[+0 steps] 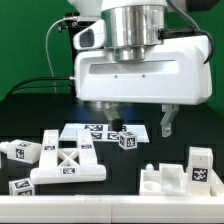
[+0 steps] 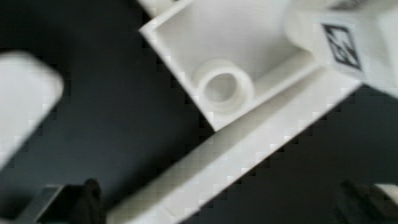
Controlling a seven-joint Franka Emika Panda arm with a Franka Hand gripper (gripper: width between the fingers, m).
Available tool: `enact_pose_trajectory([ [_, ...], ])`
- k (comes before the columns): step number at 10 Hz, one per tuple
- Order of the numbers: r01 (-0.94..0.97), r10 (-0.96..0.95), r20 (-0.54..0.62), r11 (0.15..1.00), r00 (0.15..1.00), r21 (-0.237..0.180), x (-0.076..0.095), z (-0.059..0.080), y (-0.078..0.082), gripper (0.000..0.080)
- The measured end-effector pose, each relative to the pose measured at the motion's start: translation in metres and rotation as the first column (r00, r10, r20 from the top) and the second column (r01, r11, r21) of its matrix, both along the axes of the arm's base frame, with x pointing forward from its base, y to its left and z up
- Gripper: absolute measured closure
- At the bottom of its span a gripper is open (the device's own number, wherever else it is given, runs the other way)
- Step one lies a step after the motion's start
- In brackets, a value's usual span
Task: Assemble chair
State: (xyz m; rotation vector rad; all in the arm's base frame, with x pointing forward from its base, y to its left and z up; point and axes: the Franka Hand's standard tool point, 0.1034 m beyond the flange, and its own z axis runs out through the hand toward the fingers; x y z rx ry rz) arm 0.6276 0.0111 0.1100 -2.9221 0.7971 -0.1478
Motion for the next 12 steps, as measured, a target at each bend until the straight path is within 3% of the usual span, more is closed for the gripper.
enact_pose_trajectory([
  [2,-0.3,0.299,-0.009,0.954,0.954,-0.017,-0.007,0.003,-0.021,0.0151],
  [6,-0.54,0.541,-0.015,0.839,0.841,-0.062,-0.009,0.002,-0.028,0.0151],
  [7,-0.639,0.639,-0.025,0.765,0.768,-0.083,-0.01,0.001,-0.032,0.0151],
  [8,-0.79,0.789,-0.058,0.604,0.611,-0.104,-0.015,-0.001,-0.044,0.0151],
  [11,-0.975,0.968,-0.142,0.196,0.209,-0.102,-0.031,-0.008,-0.079,0.0151],
  [12,-0.98,0.971,-0.15,0.171,0.185,-0.101,-0.031,-0.008,-0.081,0.0151],
])
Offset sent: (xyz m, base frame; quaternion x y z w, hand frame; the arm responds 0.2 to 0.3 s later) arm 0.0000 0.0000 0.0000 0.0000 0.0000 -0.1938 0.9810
